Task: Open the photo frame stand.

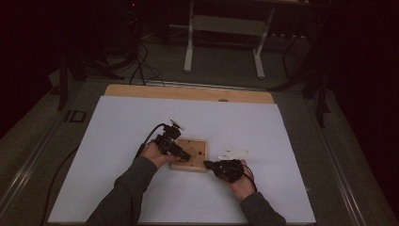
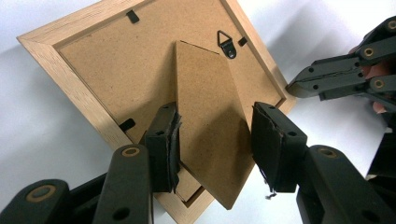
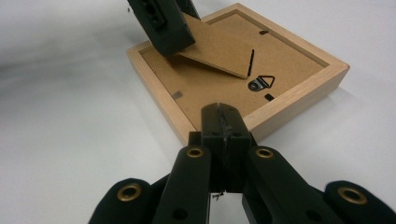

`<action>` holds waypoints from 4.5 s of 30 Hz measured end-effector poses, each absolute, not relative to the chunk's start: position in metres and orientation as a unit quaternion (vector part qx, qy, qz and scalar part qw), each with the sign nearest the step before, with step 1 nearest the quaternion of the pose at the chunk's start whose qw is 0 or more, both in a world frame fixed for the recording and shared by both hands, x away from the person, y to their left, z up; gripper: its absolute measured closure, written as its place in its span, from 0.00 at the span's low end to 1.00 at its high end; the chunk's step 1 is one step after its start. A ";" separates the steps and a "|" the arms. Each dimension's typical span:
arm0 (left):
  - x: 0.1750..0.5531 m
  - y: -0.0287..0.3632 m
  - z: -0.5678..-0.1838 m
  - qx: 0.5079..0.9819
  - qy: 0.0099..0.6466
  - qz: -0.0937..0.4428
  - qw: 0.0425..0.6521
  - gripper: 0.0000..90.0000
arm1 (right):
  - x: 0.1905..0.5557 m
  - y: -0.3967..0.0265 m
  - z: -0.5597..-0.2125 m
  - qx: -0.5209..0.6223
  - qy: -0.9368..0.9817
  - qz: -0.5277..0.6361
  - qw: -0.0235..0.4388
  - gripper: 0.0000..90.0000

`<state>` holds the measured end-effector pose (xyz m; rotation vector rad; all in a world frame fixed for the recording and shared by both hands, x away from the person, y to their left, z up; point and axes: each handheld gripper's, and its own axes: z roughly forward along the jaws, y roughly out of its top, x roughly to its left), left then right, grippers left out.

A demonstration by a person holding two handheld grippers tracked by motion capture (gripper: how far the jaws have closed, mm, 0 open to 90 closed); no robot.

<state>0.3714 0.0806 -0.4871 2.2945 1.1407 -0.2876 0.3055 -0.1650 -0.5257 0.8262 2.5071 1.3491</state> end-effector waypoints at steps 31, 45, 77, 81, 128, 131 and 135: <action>0.338 0.075 -0.484 0.872 0.383 0.007 0.305 0.61 | 0.325 -0.174 -0.506 0.307 0.833 0.449 0.097 0.80; 0.326 0.076 -0.486 0.871 0.369 0.040 0.322 0.61 | 0.345 -0.178 -0.504 0.334 0.830 0.442 0.074 0.65; 0.299 0.077 -0.494 0.867 0.334 0.116 0.352 0.61 | 0.367 -0.170 -0.503 0.355 0.825 0.439 0.009 0.47; 0.296 0.077 -0.495 0.866 0.328 0.126 0.355 0.61 | 0.370 -0.172 -0.503 0.356 0.823 0.442 0.003 0.47; 0.315 0.094 -0.491 0.863 0.331 0.016 0.382 0.77 | 0.368 -0.177 -0.499 0.343 0.803 0.486 -0.035 0.64; 0.315 0.093 -0.490 0.863 0.332 0.019 0.381 0.78 | 0.367 -0.178 -0.496 0.343 0.800 0.492 -0.029 0.65; 0.315 0.090 -0.489 0.866 0.329 0.029 0.376 0.79 | 0.366 -0.179 -0.493 0.341 0.800 0.494 -0.021 0.66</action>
